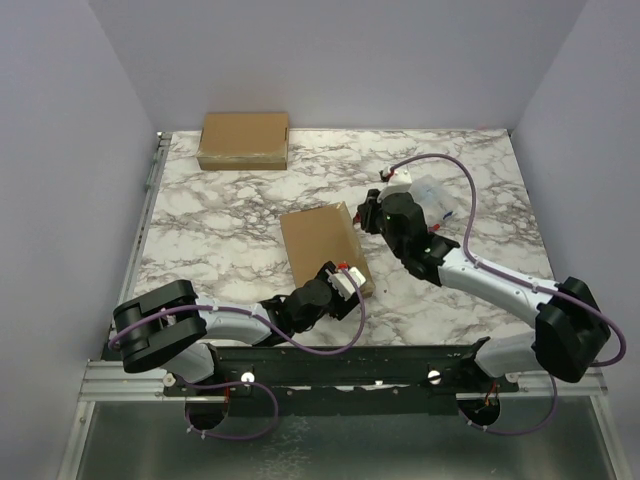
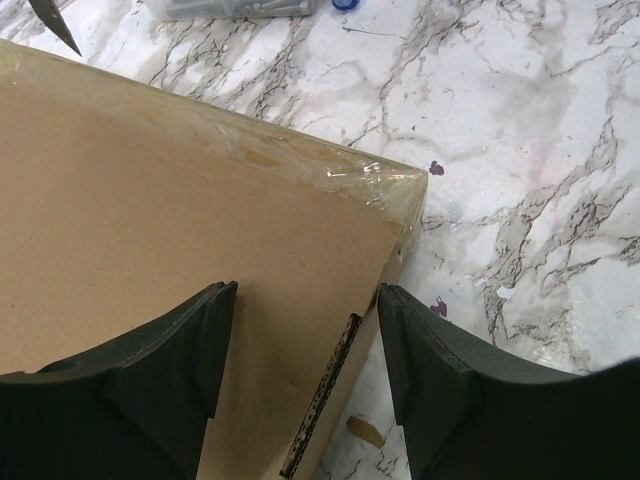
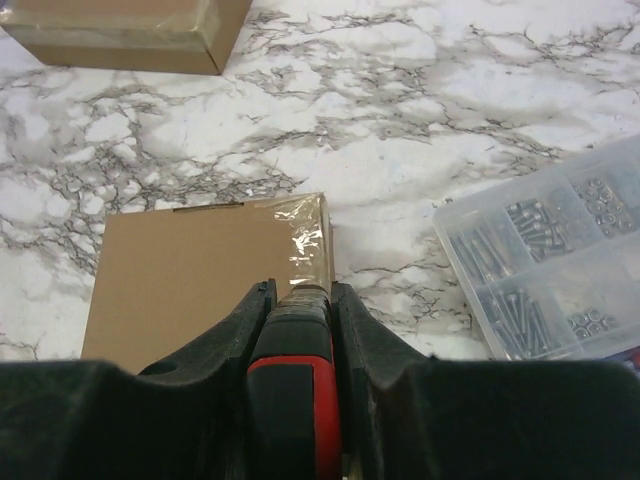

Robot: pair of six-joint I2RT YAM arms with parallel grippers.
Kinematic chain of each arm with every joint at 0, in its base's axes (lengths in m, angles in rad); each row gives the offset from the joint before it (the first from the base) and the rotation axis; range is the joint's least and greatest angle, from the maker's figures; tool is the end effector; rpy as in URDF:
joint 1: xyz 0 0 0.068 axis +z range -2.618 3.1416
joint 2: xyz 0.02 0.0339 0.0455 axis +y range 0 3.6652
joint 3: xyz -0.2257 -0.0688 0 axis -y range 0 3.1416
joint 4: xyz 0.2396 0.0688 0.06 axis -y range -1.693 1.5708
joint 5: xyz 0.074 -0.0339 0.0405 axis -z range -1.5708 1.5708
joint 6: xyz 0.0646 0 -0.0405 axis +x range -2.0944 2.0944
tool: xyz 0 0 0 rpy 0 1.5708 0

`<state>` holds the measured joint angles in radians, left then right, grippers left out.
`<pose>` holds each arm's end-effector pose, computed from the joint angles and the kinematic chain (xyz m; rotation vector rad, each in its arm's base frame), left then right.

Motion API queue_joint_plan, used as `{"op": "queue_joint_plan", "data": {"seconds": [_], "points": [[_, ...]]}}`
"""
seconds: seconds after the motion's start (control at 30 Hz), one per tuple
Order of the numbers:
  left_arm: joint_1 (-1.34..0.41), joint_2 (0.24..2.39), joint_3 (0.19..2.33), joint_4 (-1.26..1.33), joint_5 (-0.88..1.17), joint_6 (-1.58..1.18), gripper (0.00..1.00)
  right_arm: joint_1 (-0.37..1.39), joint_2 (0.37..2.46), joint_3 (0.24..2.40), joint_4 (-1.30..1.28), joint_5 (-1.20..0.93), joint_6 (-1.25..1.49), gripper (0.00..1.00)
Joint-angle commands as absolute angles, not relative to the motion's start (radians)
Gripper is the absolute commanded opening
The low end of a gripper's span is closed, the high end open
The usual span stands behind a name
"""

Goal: Unpack the express box
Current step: Cut the express box at the center of the board.

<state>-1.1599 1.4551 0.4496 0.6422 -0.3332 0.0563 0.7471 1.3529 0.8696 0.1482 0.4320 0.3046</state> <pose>0.1389 -0.2658 0.1195 0.9156 1.7056 -0.4198 0.2653 0.2088 0.2320 -0.1254 1.8817 0.3111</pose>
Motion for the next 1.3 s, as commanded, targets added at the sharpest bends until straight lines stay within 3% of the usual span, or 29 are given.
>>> {"op": "queue_joint_plan", "data": {"seconds": [0.0,1.27], "points": [[-1.155,1.451,0.422,0.604,-0.326,0.034,0.65,0.754,1.39,0.89,0.184,0.433,0.273,0.0],[-1.154,1.459,0.413,0.619,-0.327,0.026,0.65,0.754,1.411,0.865,0.218,0.427,0.253,0.0]]}}
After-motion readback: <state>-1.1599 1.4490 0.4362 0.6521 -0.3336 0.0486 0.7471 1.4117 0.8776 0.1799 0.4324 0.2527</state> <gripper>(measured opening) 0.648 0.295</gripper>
